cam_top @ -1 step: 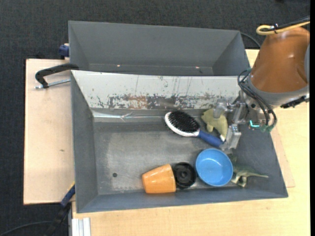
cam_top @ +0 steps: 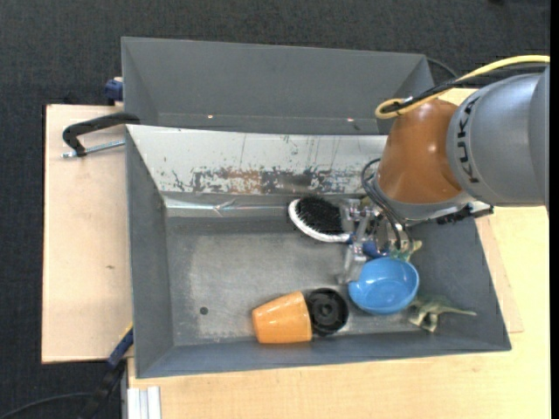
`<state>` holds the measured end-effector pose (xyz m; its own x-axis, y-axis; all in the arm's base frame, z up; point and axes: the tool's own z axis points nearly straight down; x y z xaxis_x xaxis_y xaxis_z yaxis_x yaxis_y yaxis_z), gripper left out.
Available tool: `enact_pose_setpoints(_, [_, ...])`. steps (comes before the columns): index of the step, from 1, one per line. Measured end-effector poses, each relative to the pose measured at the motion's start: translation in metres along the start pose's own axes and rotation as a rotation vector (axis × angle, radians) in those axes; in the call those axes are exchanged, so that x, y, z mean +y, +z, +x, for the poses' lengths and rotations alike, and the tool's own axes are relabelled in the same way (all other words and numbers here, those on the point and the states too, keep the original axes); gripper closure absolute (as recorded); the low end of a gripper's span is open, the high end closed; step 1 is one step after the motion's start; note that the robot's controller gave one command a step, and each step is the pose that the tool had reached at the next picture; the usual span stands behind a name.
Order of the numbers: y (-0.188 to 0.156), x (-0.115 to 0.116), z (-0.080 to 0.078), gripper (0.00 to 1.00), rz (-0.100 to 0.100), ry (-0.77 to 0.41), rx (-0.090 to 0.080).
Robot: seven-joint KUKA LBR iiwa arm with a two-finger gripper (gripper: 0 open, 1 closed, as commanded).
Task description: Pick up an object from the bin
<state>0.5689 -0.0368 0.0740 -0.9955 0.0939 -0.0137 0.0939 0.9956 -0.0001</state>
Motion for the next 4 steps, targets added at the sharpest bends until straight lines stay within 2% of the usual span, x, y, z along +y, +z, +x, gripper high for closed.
enact_pose_setpoints(1, [0.001,-0.072,-0.015,0.0,0.0,0.176,0.0])
enact_pose_setpoints(2, [-0.001,-0.07,-0.017,0.0,0.0,0.174,0.007])
enact_pose_setpoints(3, [0.003,-0.029,-0.007,0.0,-0.001,0.288,0.013])
enact_pose_setpoints(4, [0.002,-0.028,-0.008,0.0,0.001,0.287,0.011])
